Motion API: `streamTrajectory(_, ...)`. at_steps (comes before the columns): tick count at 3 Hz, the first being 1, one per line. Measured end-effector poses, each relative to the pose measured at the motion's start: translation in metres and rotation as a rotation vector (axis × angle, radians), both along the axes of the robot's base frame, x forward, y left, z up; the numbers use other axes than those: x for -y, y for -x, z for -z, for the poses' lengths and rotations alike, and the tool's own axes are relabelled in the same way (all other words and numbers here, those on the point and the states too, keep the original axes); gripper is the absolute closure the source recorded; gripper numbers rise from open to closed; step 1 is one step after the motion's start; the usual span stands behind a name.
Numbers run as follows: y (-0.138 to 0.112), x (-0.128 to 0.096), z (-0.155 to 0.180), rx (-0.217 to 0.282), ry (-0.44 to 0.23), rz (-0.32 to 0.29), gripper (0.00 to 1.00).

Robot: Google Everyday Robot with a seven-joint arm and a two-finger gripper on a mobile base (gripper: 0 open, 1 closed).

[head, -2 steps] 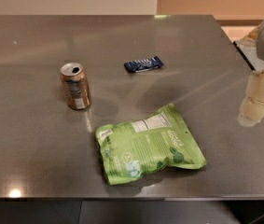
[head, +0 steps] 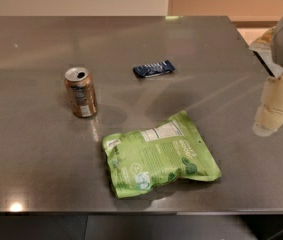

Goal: Pick green rice chip bag

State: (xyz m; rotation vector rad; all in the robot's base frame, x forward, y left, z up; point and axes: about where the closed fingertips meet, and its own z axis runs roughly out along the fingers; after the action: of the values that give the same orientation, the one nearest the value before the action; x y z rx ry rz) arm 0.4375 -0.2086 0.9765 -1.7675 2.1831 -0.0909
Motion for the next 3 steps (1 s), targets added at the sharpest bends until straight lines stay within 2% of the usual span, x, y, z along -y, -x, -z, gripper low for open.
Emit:
streamTrajectory(2,0.002,-0.046,0.012,0.003,-0.044,-0.184,0.00)
streamTrajectory(3,0.004,-0.070,0.023,-0.006,-0.066,-0.255,0.00)
